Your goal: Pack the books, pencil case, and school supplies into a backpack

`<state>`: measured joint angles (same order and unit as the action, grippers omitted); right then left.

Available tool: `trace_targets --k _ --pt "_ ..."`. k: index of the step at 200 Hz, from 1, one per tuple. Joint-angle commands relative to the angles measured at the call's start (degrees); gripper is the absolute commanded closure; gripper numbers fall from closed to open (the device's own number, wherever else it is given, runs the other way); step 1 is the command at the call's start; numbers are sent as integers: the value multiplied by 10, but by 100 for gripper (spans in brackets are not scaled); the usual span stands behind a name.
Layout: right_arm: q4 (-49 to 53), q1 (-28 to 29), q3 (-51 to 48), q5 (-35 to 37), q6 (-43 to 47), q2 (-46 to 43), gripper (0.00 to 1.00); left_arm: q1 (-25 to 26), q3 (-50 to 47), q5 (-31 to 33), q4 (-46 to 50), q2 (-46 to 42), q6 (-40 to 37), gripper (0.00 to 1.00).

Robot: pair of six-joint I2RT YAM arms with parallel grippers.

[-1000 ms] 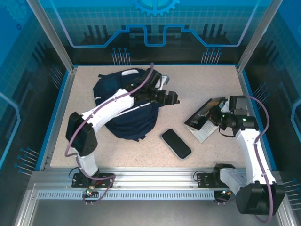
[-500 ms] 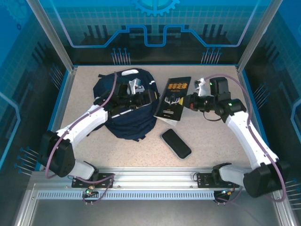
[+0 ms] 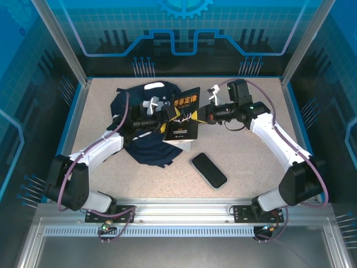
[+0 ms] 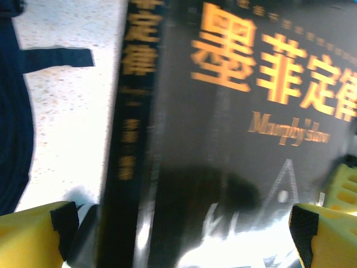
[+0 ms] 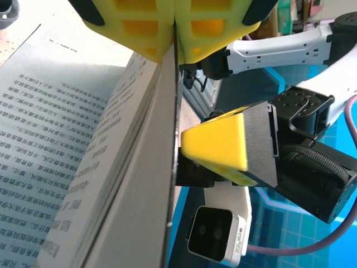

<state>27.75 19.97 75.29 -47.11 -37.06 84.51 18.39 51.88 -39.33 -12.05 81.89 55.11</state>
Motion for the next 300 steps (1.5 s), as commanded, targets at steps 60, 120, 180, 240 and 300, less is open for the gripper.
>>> trace_targets --k 60,120,180,240,300 --pt "-14 1 9 -32 3 29 100 -9 -25 -65 -127 6 64 22" --pt "-3 -16 -2 -4 18 48 92 -10 -15 -55 -111 -5 65 68" --pt "-94 -25 -59 118 -71 -1 16 -33 -3 23 -104 -21 54 85" --pt "-294 9 -173 149 -257 -57 4 -34 -31 225 -145 -70 112 88" --pt "-473 95 -199 213 -421 -27 3 -33 -51 311 -199 -85 183 88"
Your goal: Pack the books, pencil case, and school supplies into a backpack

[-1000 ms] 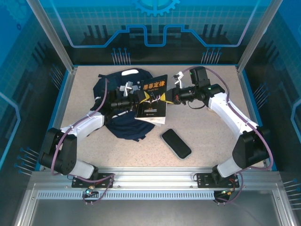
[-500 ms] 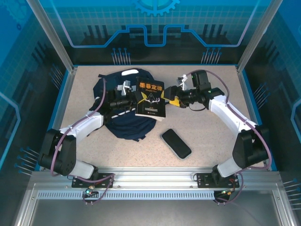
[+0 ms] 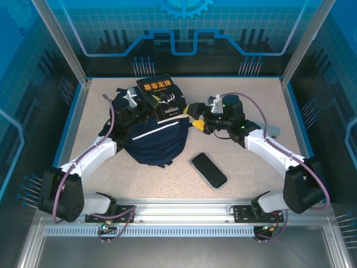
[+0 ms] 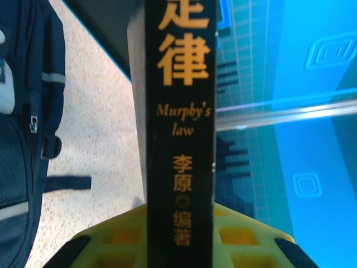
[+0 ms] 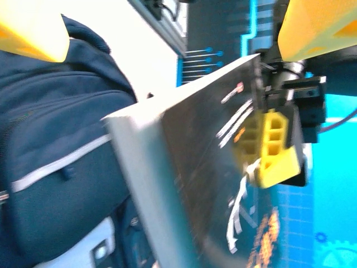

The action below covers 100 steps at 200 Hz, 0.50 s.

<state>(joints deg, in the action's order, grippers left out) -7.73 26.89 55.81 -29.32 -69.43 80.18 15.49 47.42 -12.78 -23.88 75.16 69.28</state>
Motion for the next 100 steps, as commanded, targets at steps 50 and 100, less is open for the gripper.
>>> trace_targets --k 50,100 --pt "-187 67 32 75 -179 75 3 -2 -3 45 -99 -21 66 87" --pt "-234 90 58 114 -223 130 12 2 -7 46 -104 -26 71 87"
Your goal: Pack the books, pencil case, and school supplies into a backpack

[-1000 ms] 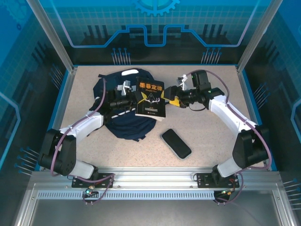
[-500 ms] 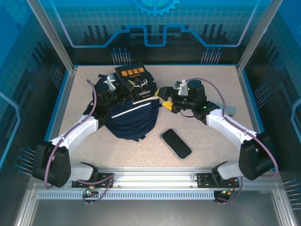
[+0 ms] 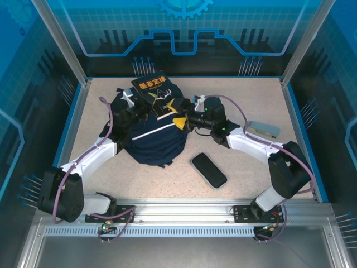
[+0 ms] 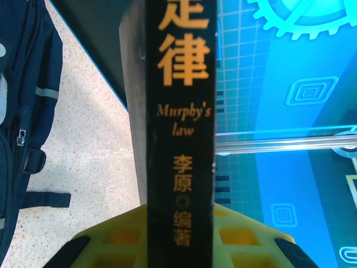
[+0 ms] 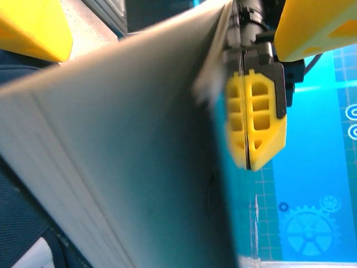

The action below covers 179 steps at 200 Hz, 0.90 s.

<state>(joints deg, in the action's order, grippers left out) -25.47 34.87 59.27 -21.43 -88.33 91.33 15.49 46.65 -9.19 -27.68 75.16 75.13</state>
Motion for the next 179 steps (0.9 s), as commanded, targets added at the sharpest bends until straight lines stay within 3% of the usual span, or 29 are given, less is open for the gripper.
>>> trace_targets --k 1,73,113,129,163,179 --pt "-57 11 23 36 -34 20 13 2 0 10 -66 -27 13 87" --pt "-105 21 1 90 -35 24 47 2 -12 -12 -76 -31 19 84" --pt "-4 28 21 122 47 -12 74 1 -13 -50 -53 -33 2 76" --pt "70 36 33 160 105 -41 84 0 -18 -68 -16 -39 -16 66" --pt "152 38 18 223 180 -99 92 -7 -37 -99 84 -60 -87 20" --pt "218 39 30 254 246 -129 94 -8 -15 -126 183 -64 -164 5"
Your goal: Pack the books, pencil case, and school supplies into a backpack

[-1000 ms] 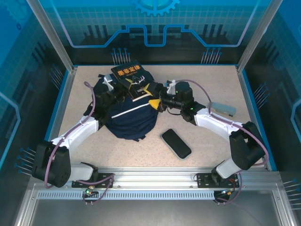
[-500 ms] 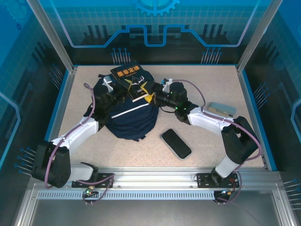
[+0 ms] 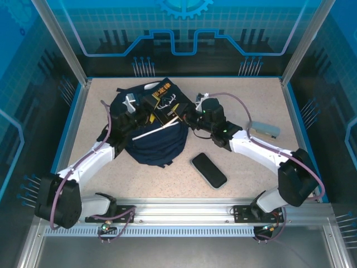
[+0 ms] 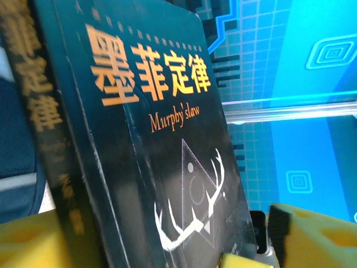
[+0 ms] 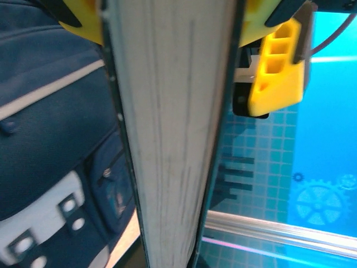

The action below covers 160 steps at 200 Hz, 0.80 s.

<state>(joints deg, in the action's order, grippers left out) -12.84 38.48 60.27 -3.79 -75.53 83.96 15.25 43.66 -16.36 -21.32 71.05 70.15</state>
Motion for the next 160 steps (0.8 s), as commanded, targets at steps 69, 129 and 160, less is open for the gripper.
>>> trace_targets --k 69,129,160 --pt "325 -45 59 175 287 -166 92 15 147 1 502 5 -499 1" --pt "401 -110 53 147 281 -198 93 112 196 197 564 81 -614 1" --pt "399 -131 40 124 269 -205 93 132 212 234 580 131 -653 4"
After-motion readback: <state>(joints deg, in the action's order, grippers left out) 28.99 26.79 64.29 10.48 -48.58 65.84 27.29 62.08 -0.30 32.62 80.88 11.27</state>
